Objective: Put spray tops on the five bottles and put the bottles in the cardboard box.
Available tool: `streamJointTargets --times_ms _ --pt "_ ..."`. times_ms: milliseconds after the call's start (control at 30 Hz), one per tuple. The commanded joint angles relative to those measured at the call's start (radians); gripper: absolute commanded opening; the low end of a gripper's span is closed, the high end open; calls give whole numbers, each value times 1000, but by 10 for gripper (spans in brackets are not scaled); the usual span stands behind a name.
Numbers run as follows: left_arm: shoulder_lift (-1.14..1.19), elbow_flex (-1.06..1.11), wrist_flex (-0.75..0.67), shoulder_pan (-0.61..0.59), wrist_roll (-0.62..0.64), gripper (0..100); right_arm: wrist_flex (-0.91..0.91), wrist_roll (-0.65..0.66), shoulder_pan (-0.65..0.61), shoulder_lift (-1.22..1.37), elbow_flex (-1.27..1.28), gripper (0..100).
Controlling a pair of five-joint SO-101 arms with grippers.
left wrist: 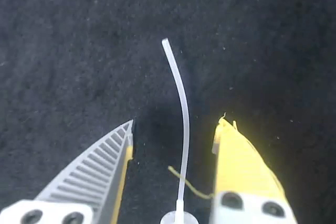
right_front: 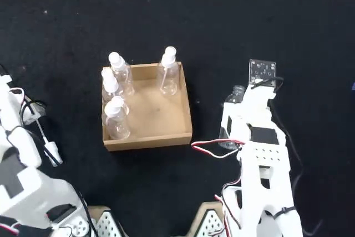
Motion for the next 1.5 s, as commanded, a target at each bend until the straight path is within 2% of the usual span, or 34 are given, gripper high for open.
streamJointTargets --times_ms 0,167,267,467,633,867,1133,1300,1367,1467 --pt "89 -91 -68 -67 0 223 -25 2 -12 -39 1 10" --pt "146 -104 -95 -176 -44 223 -25 2 -12 -39 1 10" --pt "120 -117 -37 -236 -115 223 -25 2 -14 -39 1 10" --pt "98 -137 71 -292 -158 223 -25 2 -14 -39 1 10" --pt "100 -168 150 -361 -284 223 -25 2 -12 -39 1 10" --pt "98 -200 157 -446 -416 223 -25 2 -14 -39 1 10" --pt "98 -298 167 -449 -465 223 -25 2 -14 -39 1 10" --pt "98 -486 358 -423 -471 223 -25 2 -14 -39 1 10" --pt "98 -555 437 -398 -535 223 -25 2 -14 -39 1 10" --pt "98 -605 548 -349 -750 223 -25 2 -14 -39 1 10"
